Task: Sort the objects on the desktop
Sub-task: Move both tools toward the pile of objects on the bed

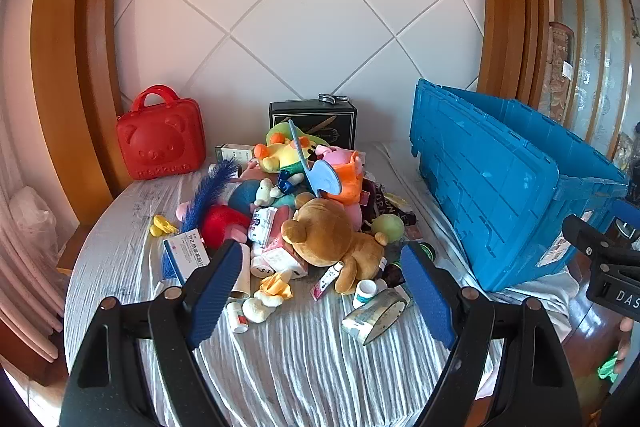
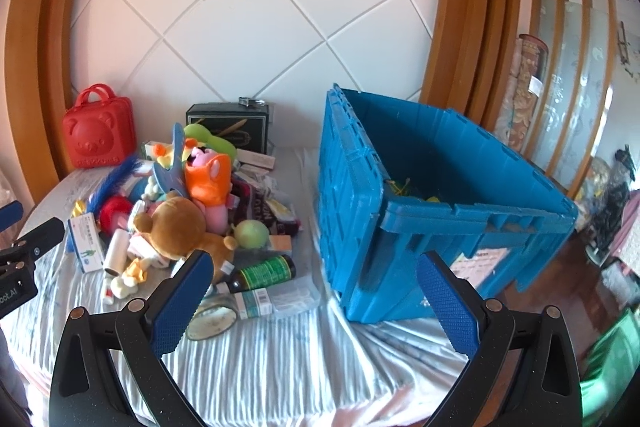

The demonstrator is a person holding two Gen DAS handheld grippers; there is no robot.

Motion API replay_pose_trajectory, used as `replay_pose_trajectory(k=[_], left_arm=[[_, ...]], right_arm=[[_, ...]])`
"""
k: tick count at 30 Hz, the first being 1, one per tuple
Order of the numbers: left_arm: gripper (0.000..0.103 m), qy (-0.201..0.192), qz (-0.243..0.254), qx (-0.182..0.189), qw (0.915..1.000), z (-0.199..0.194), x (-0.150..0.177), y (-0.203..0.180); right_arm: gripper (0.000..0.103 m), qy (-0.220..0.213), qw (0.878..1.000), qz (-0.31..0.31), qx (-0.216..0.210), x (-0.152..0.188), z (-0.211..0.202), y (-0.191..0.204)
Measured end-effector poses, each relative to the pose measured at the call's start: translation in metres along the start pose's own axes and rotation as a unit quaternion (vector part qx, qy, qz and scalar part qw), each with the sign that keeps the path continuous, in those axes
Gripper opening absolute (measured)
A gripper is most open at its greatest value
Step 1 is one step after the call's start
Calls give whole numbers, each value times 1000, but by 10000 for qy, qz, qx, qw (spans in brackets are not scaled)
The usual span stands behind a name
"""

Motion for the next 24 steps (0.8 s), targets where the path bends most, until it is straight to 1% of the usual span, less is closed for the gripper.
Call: replay_pose_trajectory(k=[4,7,11,14,17,19,21,24], left_arm=[[82,89,-89,-2,9999,5,5,5],[82,155,-197,-87,9996,8,10,18],[82,294,-435,-398,9978,17,19,44],[82,447,-595,-636,9952,24,27,66],[82,544,-733,-890,9918,32,36,90],[82,635,-845,-1111,9882,39,42,108],[82,756,-966,-1297,9839,48,50,126],[82,1005,-1184,-1604,9748,66,62,155]], right_arm=[[103,-85,10000,-49,-1,1,-3,1],[103,-147,9998,-153,-56,0,0,8],[103,-72,9988,-265,-406,2,14,24],[103,69,9975,-434,-557,6,29,41],[103,288,9949,-587,-765,12,50,58],[103,444,9921,-742,-908,18,67,71],[103,557,9897,-868,-991,22,81,82],[103,802,9851,-978,-1169,30,110,94]])
Point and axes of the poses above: each gripper's, at about its wrist camera, not at the fingertips, and z roughly the way its jaws point, y to its left, x to its underside, the point moved 4 cm from there along z, roughly the way its jaws point, and after that the axes turned 11 degrees about x, right-handed, at the moved point
